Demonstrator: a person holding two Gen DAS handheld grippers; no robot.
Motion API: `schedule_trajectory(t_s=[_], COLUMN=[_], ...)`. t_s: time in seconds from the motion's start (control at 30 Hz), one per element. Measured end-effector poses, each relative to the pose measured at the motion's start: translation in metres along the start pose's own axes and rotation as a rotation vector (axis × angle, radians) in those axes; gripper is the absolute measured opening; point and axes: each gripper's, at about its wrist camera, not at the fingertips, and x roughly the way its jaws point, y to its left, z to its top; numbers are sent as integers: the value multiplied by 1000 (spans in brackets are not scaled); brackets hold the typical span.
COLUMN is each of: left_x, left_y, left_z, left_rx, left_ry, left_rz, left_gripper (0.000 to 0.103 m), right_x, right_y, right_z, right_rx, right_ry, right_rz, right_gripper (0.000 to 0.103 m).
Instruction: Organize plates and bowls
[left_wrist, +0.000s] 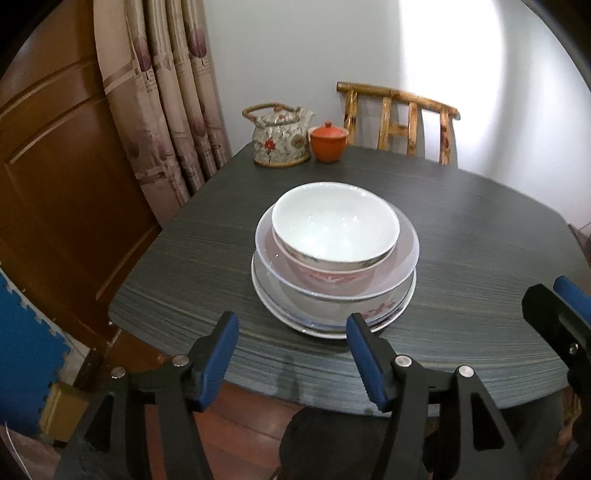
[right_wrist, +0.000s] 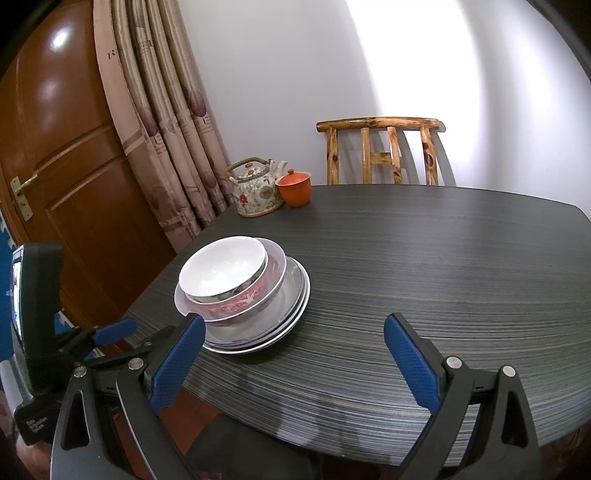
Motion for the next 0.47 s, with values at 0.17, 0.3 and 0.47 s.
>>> schedule_trajectory(t_s=[0.17, 0.3, 0.47], left_x=[-8, -11, -11], left_y=[2, 0, -2], left_z=[-1, 0, 3], left_rx=[-12, -3, 9], left_ry=[-58, -63, -46], left_rz=[8, 17, 30], left_gripper=[62, 62, 62], right_x=[-2, -5, -8], right_y=[-6, -31, -107], right_z=[-1, 5, 15], right_rx=[-2, 14, 85], right_ry=[-8, -29, -41], right_rz=[-13, -64, -215], right_gripper=[96, 96, 100])
